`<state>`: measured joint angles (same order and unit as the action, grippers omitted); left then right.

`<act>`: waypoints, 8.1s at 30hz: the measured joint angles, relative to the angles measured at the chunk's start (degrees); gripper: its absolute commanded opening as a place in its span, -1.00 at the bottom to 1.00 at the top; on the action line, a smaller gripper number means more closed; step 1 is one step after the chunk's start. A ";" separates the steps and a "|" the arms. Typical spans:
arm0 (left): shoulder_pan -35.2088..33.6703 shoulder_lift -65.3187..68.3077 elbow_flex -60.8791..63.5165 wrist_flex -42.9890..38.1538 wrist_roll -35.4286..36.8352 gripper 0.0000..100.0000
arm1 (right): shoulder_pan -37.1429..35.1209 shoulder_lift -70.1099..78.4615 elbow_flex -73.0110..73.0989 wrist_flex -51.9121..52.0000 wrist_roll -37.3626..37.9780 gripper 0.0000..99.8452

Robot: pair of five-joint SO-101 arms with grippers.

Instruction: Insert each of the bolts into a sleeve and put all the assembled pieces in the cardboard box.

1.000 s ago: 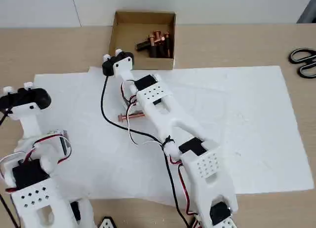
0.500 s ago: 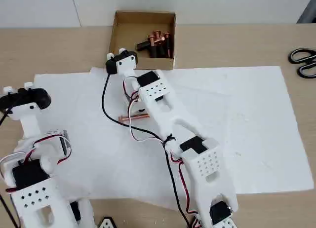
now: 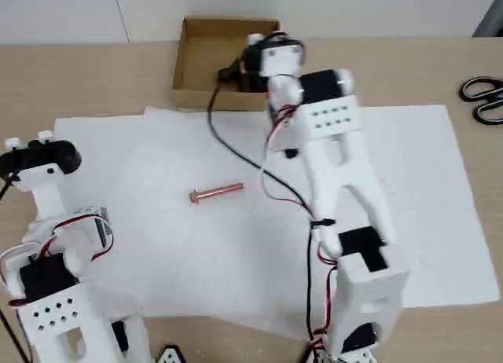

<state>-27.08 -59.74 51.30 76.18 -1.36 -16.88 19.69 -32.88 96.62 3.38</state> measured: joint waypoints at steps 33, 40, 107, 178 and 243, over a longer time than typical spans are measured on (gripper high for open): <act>0.00 0.00 0.97 0.00 0.00 -0.71 | 5.63 -19.69 25.85 -2.46 -1.85 -0.99; 0.00 0.00 0.97 0.00 0.00 -0.71 | 5.63 -13.01 29.71 -11.52 -1.85 -0.99; 0.00 0.00 0.97 -0.09 0.00 -0.71 | 7.38 5.54 29.10 -17.76 -3.25 -0.97; 39.82 75.43 -46.59 5.89 67.78 -0.68 | 14.07 -23.65 29.98 -7.21 -0.44 -0.99; 33.14 75.52 -56.88 11.96 4.04 -0.99 | 14.07 -21.45 29.98 -7.38 -0.44 -0.99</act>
<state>6.07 15.78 -5.58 88.13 2.68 -2.81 -1.76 -2.90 89.23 2.95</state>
